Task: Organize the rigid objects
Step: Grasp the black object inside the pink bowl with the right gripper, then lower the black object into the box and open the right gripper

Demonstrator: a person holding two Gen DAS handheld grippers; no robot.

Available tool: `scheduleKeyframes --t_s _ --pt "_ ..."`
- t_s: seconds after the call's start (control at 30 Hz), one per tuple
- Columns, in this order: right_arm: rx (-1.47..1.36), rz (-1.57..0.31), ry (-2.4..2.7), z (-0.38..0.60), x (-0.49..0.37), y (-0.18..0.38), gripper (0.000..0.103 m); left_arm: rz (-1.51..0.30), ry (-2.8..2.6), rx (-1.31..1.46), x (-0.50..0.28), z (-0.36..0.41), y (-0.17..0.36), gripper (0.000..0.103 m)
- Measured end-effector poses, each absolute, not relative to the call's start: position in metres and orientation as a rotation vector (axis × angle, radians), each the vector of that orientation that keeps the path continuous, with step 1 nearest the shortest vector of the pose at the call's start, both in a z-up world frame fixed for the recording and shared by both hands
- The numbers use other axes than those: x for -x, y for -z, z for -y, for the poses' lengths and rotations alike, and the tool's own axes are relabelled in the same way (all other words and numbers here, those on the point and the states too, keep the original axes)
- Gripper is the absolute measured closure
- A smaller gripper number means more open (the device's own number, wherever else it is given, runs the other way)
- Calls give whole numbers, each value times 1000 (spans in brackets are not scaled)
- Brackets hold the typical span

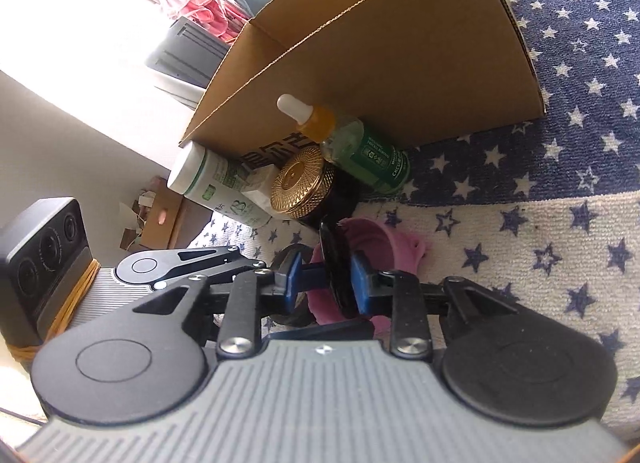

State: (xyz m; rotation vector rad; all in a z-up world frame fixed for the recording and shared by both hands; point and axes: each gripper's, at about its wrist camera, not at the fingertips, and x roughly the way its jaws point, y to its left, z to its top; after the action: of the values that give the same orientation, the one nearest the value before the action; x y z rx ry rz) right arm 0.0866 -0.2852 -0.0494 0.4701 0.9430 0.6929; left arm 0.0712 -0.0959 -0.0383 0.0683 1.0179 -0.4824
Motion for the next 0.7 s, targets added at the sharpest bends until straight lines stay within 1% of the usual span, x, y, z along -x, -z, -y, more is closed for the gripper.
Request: scheduleKeyframes --t_s 0.07,0.13,0.2,0.27,0.33,0.4,0.7 --pt "-478 -948 -690 285 -88 51 79 -1011 479 -73 -70 97 38 57" --pt "-470 -950 -669 284 -89 53 79 -1009 484 -78 -68 98 38 63" --pt "-447 -952 -643 281 -90 55 81 -1009 480 -87 -68 101 38 64" --pt "-457 -951 -632 282 -91 58 84 -1003 480 -93 -66 102 37 66" --pt "-468 -950 -621 285 -90 58 86 -993 485 -97 -64 102 34 73" --pt "-469 -939 -614 287 -85 55 87 -974 483 -105 -60 101 29 77" --pt "-434 -844 -636 280 -65 12 88 -851 480 -115 -40 86 -18 76"
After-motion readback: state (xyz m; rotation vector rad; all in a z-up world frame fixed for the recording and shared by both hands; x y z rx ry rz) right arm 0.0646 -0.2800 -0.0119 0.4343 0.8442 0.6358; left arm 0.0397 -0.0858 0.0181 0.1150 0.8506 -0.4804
